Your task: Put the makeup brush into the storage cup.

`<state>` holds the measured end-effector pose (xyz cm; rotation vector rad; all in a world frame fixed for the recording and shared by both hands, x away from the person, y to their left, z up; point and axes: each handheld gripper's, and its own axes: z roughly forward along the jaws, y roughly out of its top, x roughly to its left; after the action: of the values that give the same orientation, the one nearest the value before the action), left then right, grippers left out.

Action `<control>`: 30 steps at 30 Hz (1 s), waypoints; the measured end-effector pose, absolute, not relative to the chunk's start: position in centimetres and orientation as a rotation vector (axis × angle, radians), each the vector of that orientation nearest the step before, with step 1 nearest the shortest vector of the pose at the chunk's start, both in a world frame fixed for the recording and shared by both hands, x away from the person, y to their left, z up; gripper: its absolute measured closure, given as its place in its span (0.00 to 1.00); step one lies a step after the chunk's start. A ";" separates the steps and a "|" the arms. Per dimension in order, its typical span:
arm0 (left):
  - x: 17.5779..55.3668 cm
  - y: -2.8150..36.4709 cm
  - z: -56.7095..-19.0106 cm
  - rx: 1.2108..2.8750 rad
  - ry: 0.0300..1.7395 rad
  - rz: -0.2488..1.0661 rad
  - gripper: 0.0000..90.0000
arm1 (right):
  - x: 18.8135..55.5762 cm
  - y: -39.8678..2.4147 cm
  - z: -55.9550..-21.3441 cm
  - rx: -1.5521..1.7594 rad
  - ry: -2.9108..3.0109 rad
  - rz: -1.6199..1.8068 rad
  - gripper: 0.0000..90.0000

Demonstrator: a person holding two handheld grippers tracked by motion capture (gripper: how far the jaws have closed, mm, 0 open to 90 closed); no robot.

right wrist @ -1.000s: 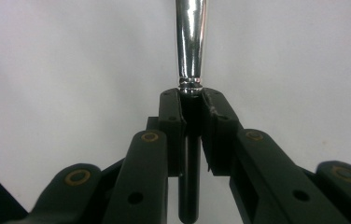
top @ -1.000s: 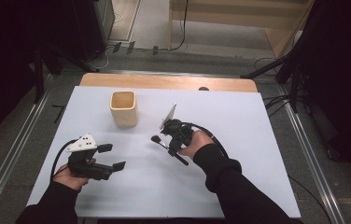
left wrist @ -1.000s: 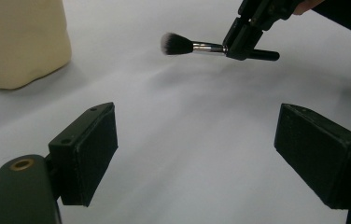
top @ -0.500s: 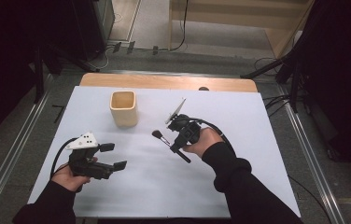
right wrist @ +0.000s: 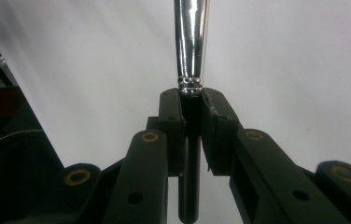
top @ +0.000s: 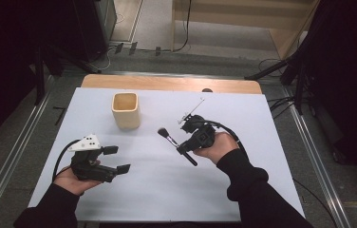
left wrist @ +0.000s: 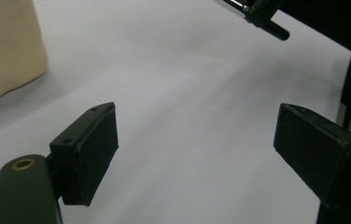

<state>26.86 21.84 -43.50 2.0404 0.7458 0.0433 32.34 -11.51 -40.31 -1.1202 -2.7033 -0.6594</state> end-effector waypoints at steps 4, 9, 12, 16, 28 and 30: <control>26.9 21.7 -43.5 2.035 0.743 0.023 0.16 | 32.0 -12.1 -40.6 -1.117 -2.678 -0.749 0.90; 27.0 21.5 -43.1 1.996 0.710 0.038 0.16 | 31.5 -12.7 -41.4 -1.118 -2.661 -0.827 0.90; 27.1 21.5 -43.0 1.974 0.709 0.011 0.16 | 31.0 -13.2 -41.8 -1.105 -2.651 -0.915 0.90; 27.2 21.5 -43.1 1.981 0.706 0.007 0.17 | 30.5 -13.7 -42.2 -1.078 -2.623 -0.985 0.90; 27.5 21.1 -43.0 1.991 0.686 -0.020 0.18 | 29.6 -15.4 -43.4 -1.042 -2.586 -1.145 0.90; 27.5 21.0 -43.0 1.995 0.676 -0.024 0.18 | 29.4 -16.0 -43.7 -1.043 -2.582 -1.193 0.90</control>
<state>27.53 21.00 -43.03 1.9954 0.6764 -0.0241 29.43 -16.02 -43.73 -1.0430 -2.5820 -1.1930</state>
